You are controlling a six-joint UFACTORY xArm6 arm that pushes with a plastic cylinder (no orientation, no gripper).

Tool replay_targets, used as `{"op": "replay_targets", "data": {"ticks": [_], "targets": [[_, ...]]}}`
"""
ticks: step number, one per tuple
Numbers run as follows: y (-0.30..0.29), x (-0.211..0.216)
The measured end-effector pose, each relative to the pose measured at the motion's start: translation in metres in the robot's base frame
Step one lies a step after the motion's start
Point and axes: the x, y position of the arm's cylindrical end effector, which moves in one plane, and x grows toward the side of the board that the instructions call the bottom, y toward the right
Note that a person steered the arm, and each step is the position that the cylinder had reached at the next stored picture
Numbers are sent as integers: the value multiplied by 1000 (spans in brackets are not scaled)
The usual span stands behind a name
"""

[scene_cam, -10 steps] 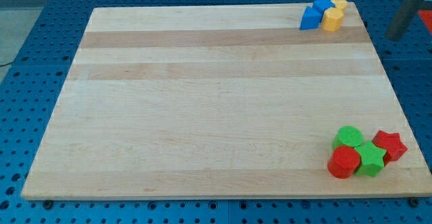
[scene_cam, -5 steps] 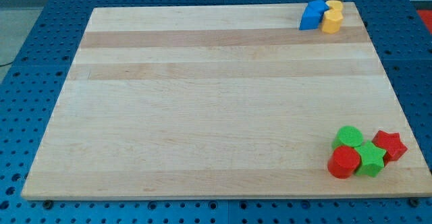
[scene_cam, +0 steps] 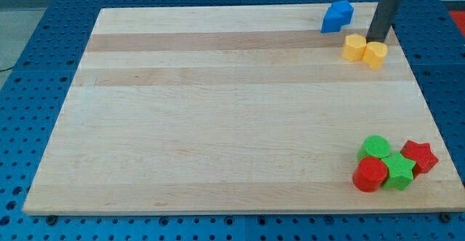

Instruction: Place the yellow heart to the top of the green circle

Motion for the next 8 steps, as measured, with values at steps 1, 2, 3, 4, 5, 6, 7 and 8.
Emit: {"op": "replay_targets", "data": {"ticks": [1, 2, 3, 4, 5, 6, 7, 8], "targets": [[0, 35], [-2, 68], [-3, 101], [-6, 135], [-8, 157], [-9, 169], [-10, 154], [-25, 121]]}}
